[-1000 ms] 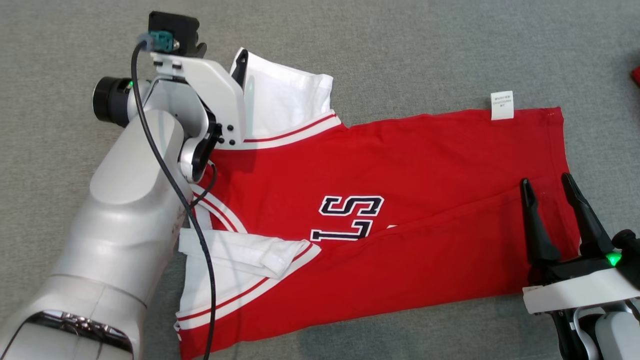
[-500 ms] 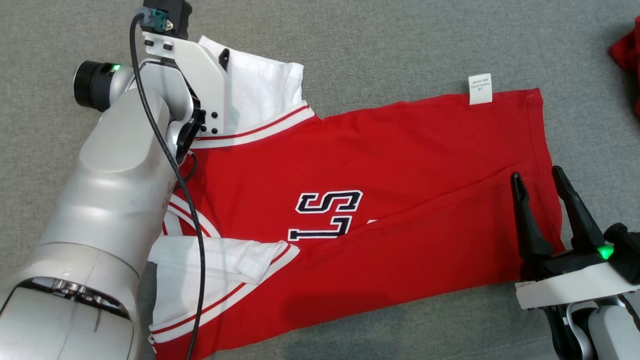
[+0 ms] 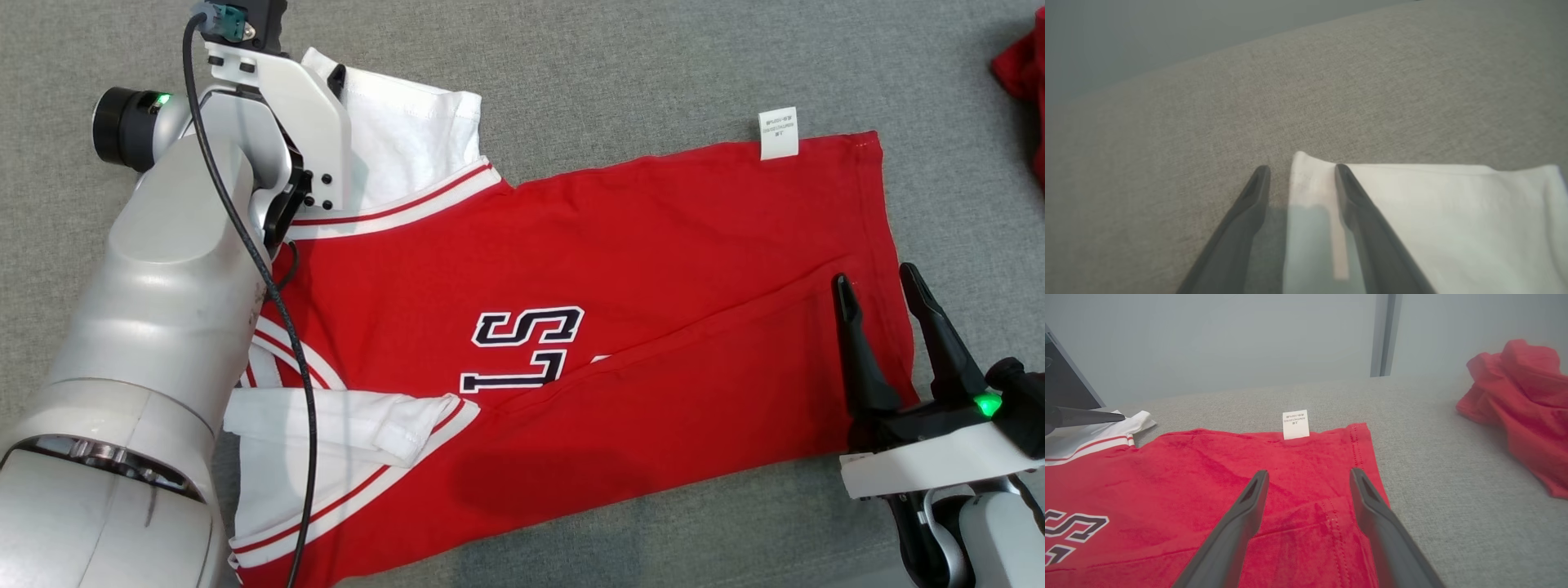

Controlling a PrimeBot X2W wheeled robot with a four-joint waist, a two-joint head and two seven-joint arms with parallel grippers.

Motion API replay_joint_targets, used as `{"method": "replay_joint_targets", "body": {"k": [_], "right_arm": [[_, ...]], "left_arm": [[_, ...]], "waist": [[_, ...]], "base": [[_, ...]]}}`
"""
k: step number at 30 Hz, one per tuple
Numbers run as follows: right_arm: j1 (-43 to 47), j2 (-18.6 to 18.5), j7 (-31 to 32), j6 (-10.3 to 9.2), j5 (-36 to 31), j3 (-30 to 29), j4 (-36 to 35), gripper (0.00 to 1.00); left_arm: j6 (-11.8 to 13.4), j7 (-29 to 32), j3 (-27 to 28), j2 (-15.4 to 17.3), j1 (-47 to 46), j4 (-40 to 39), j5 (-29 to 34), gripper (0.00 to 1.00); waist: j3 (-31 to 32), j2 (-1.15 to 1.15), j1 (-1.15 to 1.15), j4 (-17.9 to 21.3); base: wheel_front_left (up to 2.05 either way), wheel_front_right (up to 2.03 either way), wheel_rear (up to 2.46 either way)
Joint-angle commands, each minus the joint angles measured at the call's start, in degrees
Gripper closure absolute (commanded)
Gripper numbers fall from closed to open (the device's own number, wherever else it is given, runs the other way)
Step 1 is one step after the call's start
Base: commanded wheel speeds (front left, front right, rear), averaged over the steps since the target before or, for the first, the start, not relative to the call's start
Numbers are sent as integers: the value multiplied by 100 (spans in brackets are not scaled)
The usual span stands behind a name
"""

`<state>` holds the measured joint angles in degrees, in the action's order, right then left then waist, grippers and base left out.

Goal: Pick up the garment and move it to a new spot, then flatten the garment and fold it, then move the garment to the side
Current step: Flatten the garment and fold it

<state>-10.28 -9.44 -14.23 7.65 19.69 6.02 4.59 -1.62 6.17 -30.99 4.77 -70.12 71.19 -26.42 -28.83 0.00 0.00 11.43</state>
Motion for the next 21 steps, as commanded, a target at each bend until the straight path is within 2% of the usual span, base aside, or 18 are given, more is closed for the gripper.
{"method": "replay_joint_targets", "body": {"k": [1, 2, 11, 15, 21], "right_arm": [[-27, -76, -76, -16, 2, 80, -117, 0], [-28, -74, -76, -16, 0, 77, -113, 0], [-82, -114, -77, -16, -6, 59, 44, 0], [-293, -215, -51, -16, 311, 110, 267, 0], [-907, -737, 539, -16, 1073, 237, 529, 0]], "left_arm": [[-87, -73, 38, 150, -235, -52, -6, 79], [-123, -65, 30, 130, -232, -30, -21, 100], [-352, -434, 21, -6, -237, -18, -180, 100], [-453, -574, 99, -13, -209, -51, -342, 100], [-559, -546, 187, 15, -256, -221, -628, 100]], "waist": [[-5, 0, 0, -5], [-3, 0, 0, -12], [138, 0, 0, -102], [225, 0, 0, -160], [205, 0, 0, -271]], "base": [[0, 0, 0], [0, 0, 0], [0, 0, 0], [0, 0, 0], [0, 0, 0]]}}
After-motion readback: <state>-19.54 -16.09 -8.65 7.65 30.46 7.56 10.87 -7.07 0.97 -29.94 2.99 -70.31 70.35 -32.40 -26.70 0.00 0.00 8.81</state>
